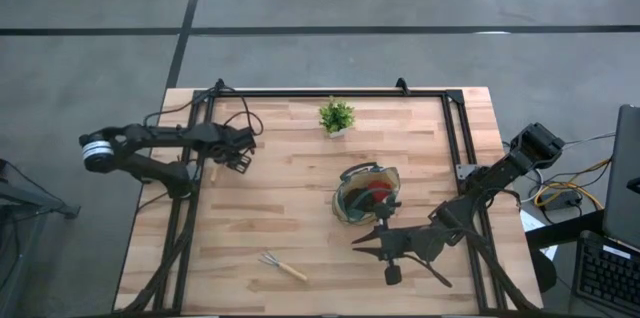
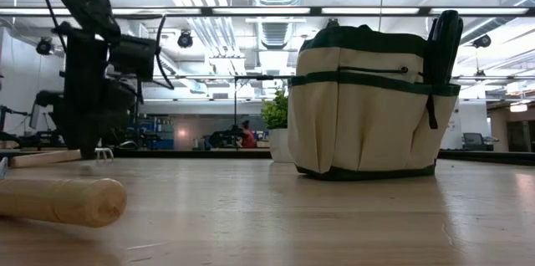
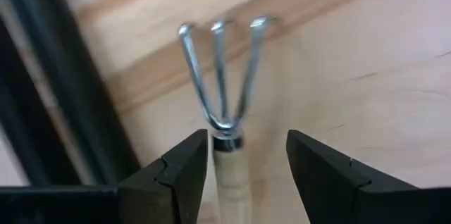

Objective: Pick & Place Garden tools in Gardening bag
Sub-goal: Put the top hand rake into the side pocket of the gardening bag

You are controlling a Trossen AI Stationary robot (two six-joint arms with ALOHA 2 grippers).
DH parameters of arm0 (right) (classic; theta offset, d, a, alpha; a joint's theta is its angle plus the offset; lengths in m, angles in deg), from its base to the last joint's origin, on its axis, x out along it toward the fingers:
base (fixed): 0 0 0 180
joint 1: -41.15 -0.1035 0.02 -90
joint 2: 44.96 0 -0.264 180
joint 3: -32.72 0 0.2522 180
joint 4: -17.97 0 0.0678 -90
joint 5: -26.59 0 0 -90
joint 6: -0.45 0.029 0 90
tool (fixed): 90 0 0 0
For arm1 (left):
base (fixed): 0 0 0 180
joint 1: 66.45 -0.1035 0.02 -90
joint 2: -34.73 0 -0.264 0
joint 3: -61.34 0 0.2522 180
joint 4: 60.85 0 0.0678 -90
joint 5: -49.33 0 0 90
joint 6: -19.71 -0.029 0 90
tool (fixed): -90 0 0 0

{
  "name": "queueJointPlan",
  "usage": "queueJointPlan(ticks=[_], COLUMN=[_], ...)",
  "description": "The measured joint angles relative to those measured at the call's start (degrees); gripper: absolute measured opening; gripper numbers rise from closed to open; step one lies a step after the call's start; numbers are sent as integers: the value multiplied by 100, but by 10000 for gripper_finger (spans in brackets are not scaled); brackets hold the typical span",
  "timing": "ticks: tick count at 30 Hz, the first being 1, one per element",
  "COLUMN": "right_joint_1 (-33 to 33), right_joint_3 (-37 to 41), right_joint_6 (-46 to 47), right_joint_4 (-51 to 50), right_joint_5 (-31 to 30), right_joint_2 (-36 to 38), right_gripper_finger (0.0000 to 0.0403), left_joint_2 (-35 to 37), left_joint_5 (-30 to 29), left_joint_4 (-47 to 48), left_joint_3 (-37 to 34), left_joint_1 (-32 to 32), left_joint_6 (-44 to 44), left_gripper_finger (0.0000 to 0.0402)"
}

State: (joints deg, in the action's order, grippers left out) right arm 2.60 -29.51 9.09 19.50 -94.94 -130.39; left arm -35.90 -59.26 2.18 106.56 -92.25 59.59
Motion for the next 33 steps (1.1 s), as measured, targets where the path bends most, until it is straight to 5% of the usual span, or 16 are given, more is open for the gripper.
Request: queueJointPlan(ticks=[8, 18, 33], right_joint_1=[-2, 20, 50], right_joint_3=[7, 7, 7], right_joint_6=[14, 15, 14], right_joint_4=[-1, -1, -2], right_joint_5=[0, 0, -15], right_joint_2=[0, 0, 0], right_gripper_finger=[52, 52, 52], left_joint_2=[-198, -52, 473], left_joint_5=[19, 14, 527], left_joint_4=[-288, -731, -2902], left_joint_3=[-274, -285, -298], left_joint_1=[18, 160, 1274], left_joint_6=[-33, -33, -56], left_gripper_finger=[185, 67, 72])
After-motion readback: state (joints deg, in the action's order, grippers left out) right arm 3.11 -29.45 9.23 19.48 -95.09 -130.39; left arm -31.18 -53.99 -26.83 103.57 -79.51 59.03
